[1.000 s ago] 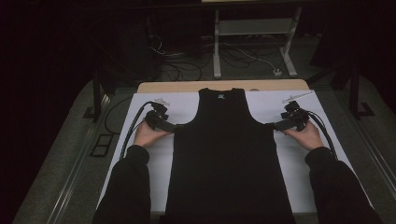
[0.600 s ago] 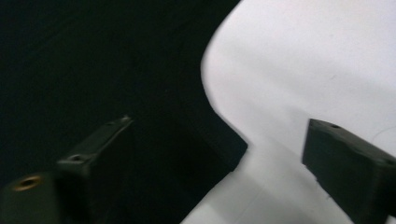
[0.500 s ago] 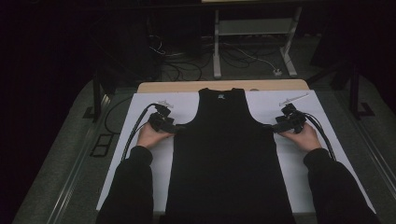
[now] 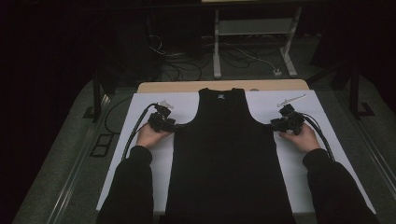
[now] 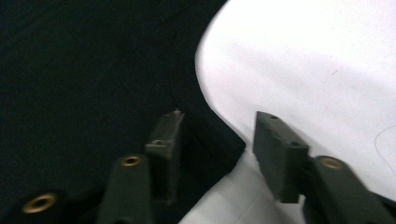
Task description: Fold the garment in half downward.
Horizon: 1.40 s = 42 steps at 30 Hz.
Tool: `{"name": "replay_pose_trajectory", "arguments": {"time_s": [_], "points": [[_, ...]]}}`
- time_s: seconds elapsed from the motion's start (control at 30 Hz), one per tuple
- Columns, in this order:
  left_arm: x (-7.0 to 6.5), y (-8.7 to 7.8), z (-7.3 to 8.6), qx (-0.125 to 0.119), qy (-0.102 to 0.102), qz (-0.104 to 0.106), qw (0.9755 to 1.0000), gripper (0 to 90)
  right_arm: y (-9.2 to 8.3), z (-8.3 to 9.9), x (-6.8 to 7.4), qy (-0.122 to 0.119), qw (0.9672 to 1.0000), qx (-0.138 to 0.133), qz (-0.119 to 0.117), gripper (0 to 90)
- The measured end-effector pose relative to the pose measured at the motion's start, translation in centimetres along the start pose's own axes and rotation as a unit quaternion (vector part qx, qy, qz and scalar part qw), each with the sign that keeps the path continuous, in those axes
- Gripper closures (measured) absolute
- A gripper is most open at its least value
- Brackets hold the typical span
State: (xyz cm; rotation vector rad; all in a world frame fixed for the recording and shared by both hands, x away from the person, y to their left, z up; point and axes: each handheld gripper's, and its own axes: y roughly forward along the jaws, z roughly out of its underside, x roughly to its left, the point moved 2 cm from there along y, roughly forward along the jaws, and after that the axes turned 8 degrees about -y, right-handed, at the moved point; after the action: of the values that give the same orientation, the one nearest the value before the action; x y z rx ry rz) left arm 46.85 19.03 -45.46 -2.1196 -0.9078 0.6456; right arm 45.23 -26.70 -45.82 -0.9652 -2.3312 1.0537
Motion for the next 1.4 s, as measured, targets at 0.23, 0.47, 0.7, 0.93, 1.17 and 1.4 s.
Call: {"name": "replay_pose_trajectory", "arguments": {"time_s": [0.23, 0.47, 0.7, 0.93, 1.17, 1.4], "points": [[0.0, 0.0, 0.4, -0.019, -0.009, -0.001, 0.9998, 66.2, 0.3, -0.2, 0.2, 0.004, 1.0000, 0.005, 0.007, 75.0], [-0.5, -0.2, 0.3, -0.018, -0.010, -0.001, 0.9998, 85.2, 0.3, -0.3, 0.5, 0.005, 0.9999, 0.010, 0.002, 82.7], [-0.1, -0.6, 1.0, -0.037, -0.067, 0.032, 0.9966, 86.8, -0.5, 0.0, 0.3, 0.042, 0.9989, -0.006, -0.018, 83.3], [-0.3, -1.8, 0.8, -0.070, -0.113, 0.052, 0.9898, 86.7, -1.6, 0.8, -0.2, 0.108, 0.9912, -0.039, -0.066, 83.6], [-1.0, -3.2, 0.6, -0.094, -0.117, 0.066, 0.9864, 86.7, -2.8, 0.9, 0.2, 0.117, 0.9879, -0.068, -0.076, 83.7], [-0.9, -4.1, 0.9, -0.107, -0.131, 0.082, 0.9823, 86.8, -3.7, 1.0, 0.7, 0.120, 0.9862, -0.080, -0.081, 83.7]]}}
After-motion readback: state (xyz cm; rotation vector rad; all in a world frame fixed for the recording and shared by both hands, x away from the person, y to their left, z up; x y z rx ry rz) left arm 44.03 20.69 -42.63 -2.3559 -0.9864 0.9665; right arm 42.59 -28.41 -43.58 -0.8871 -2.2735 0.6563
